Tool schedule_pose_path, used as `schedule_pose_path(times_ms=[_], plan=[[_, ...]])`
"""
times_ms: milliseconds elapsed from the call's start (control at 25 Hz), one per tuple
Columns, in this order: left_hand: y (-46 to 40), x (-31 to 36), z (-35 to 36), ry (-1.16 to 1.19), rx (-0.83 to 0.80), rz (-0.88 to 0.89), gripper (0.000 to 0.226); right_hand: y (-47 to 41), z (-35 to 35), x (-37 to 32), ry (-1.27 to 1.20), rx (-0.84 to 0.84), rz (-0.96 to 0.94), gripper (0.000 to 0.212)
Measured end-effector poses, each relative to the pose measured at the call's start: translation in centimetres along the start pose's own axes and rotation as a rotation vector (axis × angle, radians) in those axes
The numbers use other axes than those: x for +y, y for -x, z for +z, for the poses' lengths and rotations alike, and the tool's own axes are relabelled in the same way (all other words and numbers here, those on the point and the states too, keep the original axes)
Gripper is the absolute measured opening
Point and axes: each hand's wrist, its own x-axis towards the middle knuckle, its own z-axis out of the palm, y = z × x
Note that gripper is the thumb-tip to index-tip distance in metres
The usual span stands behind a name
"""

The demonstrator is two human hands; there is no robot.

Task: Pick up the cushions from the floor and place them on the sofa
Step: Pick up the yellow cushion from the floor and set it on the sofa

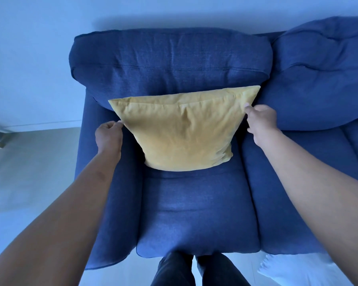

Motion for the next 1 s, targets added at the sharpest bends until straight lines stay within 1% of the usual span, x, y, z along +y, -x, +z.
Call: schedule_pose_path(times_ms=[40, 120, 200, 240, 280, 320, 360, 480, 560, 720, 840, 920, 1000], plan=[[1.6, -0.8, -0.3, -0.043, -0.02, -0.003, 0.032, 1.1, -0.6, 0.3, 0.039, -0.008, -0.011, 0.034], [4.5, -2.6, -0.2, -0.162, -0.073, 0.033, 0.028, 3.0, -1.4, 1.6, 0.12, -0.016, -0.047, 0.023], [7.7, -4.2, -0.2, -0.307, -0.126, 0.087, 0.012, 5.4, -2.2, 3.3, 0.22, -0.056, -0.126, 0.022], [9.1, -4.9, 0.0, -0.371, -0.151, 0.108, 0.019, 6.7, -2.6, 4.2, 0.278, -0.096, -0.159, 0.019], [10.4, -5.4, 0.1, -0.428, -0.185, 0.131, 0.034, 8.0, -3.0, 4.9, 0.331, -0.129, -0.187, 0.033], [11.7, -5.7, 0.2, -0.468, -0.225, 0.149, 0.044, 9.4, -3.5, 5.6, 0.395, -0.152, -0.207, 0.05], [13.0, -5.8, 0.6, -0.498, -0.264, 0.176, 0.049, 10.7, -4.0, 6.3, 0.449, -0.164, -0.223, 0.059], [16.2, -6.0, 1.6, -0.596, -0.363, 0.307, 0.055, 14.2, -5.2, 7.4, 0.576, -0.192, -0.317, 0.063], [18.0, -5.9, 2.5, -0.647, -0.436, 0.422, 0.059, 16.4, -6.7, 8.2, 0.687, -0.165, -0.377, 0.063], [22.2, -5.9, 4.2, -0.721, -0.562, 0.63, 0.065, 21.0, -10.2, 11.3, 0.831, -0.034, -0.401, 0.068], [25.6, -6.7, 5.0, -0.757, -0.631, 0.76, 0.065, 24.6, -12.4, 14.2, 0.853, 0.04, -0.364, 0.071], [28.3, -7.6, 5.5, -0.798, -0.704, 0.85, 0.063, 27.1, -14.4, 16.6, 0.846, 0.106, -0.321, 0.073], [31.4, -8.7, 6.5, -0.864, -0.78, 0.932, 0.066, 29.6, -17.0, 19.2, 0.844, 0.166, -0.259, 0.074]])
